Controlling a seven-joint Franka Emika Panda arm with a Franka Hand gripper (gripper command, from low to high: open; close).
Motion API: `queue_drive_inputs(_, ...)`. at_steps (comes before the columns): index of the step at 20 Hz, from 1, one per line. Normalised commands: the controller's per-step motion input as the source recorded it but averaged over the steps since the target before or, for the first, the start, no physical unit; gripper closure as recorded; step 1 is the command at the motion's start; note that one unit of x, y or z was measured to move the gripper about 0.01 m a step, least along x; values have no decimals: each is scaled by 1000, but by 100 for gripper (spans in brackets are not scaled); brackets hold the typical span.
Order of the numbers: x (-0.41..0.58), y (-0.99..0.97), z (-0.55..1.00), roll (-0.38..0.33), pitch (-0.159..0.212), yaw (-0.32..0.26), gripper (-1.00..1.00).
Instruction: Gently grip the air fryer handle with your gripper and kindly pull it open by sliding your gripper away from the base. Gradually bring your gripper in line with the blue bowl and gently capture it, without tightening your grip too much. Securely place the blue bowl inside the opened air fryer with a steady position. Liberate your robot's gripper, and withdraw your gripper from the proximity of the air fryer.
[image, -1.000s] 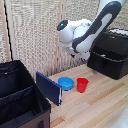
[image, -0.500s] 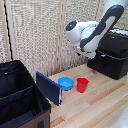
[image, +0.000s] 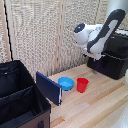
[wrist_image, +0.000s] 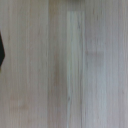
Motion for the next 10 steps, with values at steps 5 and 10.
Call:
queue_drive_inputs(5, -101, -639, -134, -23, 0, 85, -100)
queue_drive_inputs(10, -26, -652, -35, -30, 0, 125, -100)
